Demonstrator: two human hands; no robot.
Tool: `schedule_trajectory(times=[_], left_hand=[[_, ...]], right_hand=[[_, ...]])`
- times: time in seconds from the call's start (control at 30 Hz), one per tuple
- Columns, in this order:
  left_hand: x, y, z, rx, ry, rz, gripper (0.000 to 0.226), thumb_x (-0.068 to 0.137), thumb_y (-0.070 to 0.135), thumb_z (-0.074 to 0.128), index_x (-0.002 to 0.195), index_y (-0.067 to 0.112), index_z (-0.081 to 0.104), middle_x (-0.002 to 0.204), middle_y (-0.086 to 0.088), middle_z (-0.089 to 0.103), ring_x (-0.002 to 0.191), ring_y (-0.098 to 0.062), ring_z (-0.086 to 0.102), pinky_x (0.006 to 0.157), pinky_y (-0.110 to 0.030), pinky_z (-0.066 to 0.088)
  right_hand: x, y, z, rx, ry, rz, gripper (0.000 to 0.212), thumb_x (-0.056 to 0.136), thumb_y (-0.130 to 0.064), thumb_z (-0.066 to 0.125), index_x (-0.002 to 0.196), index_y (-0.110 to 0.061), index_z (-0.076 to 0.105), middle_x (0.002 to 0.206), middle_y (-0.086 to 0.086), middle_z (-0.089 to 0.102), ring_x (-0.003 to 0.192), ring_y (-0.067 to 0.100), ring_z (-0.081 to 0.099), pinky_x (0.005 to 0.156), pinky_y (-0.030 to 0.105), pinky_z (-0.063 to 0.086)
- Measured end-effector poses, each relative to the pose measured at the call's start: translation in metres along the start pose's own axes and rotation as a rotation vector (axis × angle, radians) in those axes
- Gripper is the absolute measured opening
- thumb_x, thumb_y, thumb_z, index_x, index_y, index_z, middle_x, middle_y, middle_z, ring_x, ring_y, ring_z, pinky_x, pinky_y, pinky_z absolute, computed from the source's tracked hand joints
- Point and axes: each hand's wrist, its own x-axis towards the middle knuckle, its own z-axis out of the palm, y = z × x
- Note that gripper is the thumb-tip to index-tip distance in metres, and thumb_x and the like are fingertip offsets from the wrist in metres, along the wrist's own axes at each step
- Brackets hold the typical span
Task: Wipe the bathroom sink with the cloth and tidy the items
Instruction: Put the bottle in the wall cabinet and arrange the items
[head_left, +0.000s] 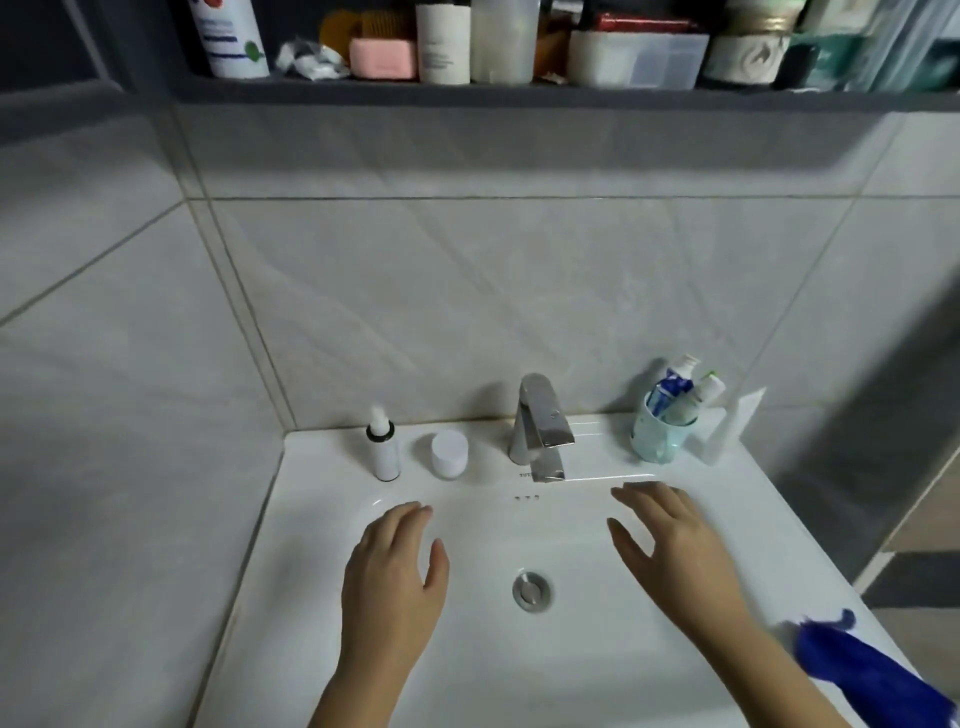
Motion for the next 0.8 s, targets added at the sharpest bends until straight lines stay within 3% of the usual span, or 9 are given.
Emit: schedule_trajectory(times=[0.13, 0.3, 0.5, 0.67, 0.8], left_hand=[[0.009, 0.038, 0.026, -0.063, 0.012, 0.079, 0.041, 0.080, 0.034, 0.040, 0.100, 0.012, 0.067, 0.104, 0.001, 0.066, 0.094, -0.011, 0.052, 0.075, -0.030, 0.051], [0.024, 0.099, 0.064, -0.080, 0.016, 0.175, 0.037, 0.081, 0.032, 0.042, 0.102, 0.013, 0.066, 0.104, 0.002, 0.065, 0.096, -0.010, 0.051, 0.082, -0.022, 0.038], [0.054, 0.168, 0.120, -0.036, -0.016, 0.209, 0.038, 0.080, 0.033, 0.041, 0.102, 0.015, 0.066, 0.106, 0.004, 0.065, 0.096, -0.009, 0.050, 0.073, -0.026, 0.050], [0.074, 0.200, 0.154, 0.040, -0.040, 0.226, 0.038, 0.079, 0.032, 0.041, 0.099, 0.013, 0.067, 0.102, 0.002, 0.065, 0.094, -0.010, 0.051, 0.073, -0.025, 0.050], [0.085, 0.207, 0.168, 0.088, -0.034, 0.224, 0.037, 0.079, 0.030, 0.042, 0.099, 0.011, 0.066, 0.102, 0.000, 0.065, 0.095, -0.012, 0.049, 0.081, -0.026, 0.039]], right_hand=[[-0.008, 0.050, -0.019, -0.009, -0.007, 0.114, 0.032, 0.067, -0.008, 0.078, 0.097, -0.007, 0.069, 0.094, 0.008, 0.068, 0.083, 0.030, 0.064, 0.072, 0.032, 0.050], [-0.006, 0.125, -0.036, 0.003, -0.026, 0.209, 0.035, 0.070, -0.010, 0.077, 0.103, -0.009, 0.067, 0.098, 0.007, 0.066, 0.085, 0.029, 0.063, 0.071, 0.030, 0.048], [0.032, 0.225, -0.041, 0.027, -0.112, 0.219, 0.035, 0.076, -0.015, 0.073, 0.109, -0.011, 0.063, 0.105, 0.005, 0.063, 0.090, 0.027, 0.061, 0.066, 0.035, 0.050], [0.089, 0.292, -0.025, 0.068, -0.180, 0.179, 0.039, 0.081, -0.015, 0.068, 0.117, -0.009, 0.058, 0.116, 0.009, 0.059, 0.102, 0.029, 0.056, 0.075, 0.038, 0.048], [0.128, 0.323, -0.002, 0.083, -0.283, 0.145, 0.041, 0.083, -0.012, 0.064, 0.123, -0.011, 0.055, 0.129, 0.010, 0.052, 0.116, 0.032, 0.046, 0.090, 0.038, 0.041]])
